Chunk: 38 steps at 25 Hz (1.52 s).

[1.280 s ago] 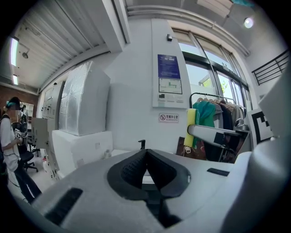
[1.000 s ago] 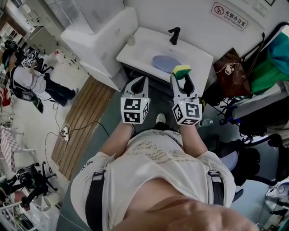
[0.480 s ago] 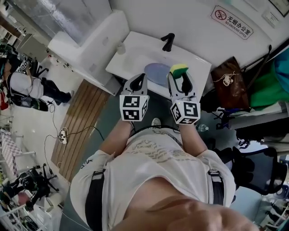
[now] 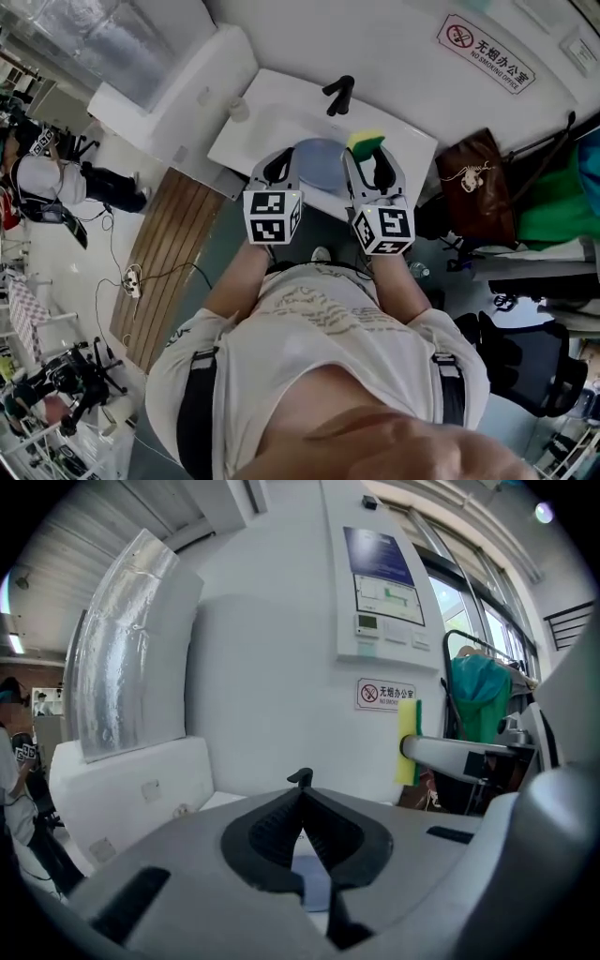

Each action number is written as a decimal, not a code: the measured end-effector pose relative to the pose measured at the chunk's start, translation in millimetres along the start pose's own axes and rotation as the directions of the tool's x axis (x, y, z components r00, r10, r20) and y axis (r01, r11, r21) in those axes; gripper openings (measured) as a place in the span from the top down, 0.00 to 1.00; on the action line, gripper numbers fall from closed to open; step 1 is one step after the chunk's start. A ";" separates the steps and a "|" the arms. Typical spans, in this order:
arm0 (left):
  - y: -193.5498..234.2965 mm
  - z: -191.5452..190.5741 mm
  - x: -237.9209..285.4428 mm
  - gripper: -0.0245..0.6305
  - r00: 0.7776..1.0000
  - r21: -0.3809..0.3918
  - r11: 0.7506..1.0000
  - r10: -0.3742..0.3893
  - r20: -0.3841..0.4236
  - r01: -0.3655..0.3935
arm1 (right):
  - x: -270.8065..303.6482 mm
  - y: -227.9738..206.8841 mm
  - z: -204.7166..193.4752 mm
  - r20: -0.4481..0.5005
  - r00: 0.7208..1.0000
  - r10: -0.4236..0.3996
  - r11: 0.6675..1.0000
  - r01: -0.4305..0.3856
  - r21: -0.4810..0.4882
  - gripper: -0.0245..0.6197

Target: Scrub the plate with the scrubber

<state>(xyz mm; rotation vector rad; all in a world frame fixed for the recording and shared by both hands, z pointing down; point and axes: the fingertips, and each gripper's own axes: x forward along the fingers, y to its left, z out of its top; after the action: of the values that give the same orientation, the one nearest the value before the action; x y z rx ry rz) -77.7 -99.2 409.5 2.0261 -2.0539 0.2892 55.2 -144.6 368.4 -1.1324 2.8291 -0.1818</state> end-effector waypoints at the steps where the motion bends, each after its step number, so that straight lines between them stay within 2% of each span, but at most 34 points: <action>1: 1.6 -0.3 4.6 0.93 1.000 0.001 1.000 0.001 -0.008 -0.001 | 1.2 -2.5 1.5 0.002 1.000 -0.001 1.000 0.001 -0.006 0.60; 7: 5.1 -4.8 28.0 0.93 0.999 0.003 1.000 -0.012 -0.042 0.012 | 3.6 -21.3 -7.8 -0.029 0.999 -0.033 0.999 0.033 -0.023 0.60; 13: 5.0 -5.8 50.2 0.93 0.997 0.016 0.998 -0.063 -0.052 0.064 | 14.1 -31.4 -16.9 -0.052 0.996 -0.071 0.997 0.069 -0.028 0.60; 18: 24.8 -3.3 72.1 0.93 0.991 0.023 0.994 -0.109 -0.074 0.111 | 36.4 -28.3 -19.7 -0.054 0.993 -0.108 0.994 0.106 -0.035 0.60; 22: 41.6 -4.2 91.8 0.93 0.983 0.036 0.986 -0.159 -0.097 0.163 | 53.5 -26.6 -24.0 -0.062 0.985 -0.160 0.987 0.157 -0.042 0.60; 27: 54.1 -9.5 116.2 0.93 0.961 0.054 0.967 -0.241 -0.136 0.250 | 66.0 -26.9 -26.7 -0.062 0.970 -0.234 0.971 0.231 -0.053 0.60; 30: 59.3 -22.1 133.0 0.93 0.941 0.048 0.953 -0.287 -0.180 0.300 | 69.6 -30.9 -28.9 -0.064 0.956 -0.285 0.958 0.282 -0.050 0.60; 33: 66.0 -49.9 148.7 0.93 0.911 0.023 0.941 -0.319 -0.260 0.337 | 69.5 -32.9 -38.0 -0.083 0.941 -0.329 0.944 0.327 -0.045 0.60; 35: 70.3 -75.1 158.1 0.93 0.879 -0.015 0.933 -0.344 -0.331 0.360 | 68.0 -33.2 -46.0 -0.102 0.930 -0.354 0.935 0.351 -0.042 0.60; 38: 77.5 -115.4 170.7 0.93 0.814 -0.074 0.926 -0.363 -0.453 0.371 | 64.6 -32.8 -55.7 -0.128 0.916 -0.380 0.925 0.379 -0.031 0.60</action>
<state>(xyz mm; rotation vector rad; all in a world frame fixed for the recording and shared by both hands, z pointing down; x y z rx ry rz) -152.9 -224.9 573.9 2.0605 -1.3493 0.6423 23.9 -208.5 425.7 -1.7243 2.6831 -0.2836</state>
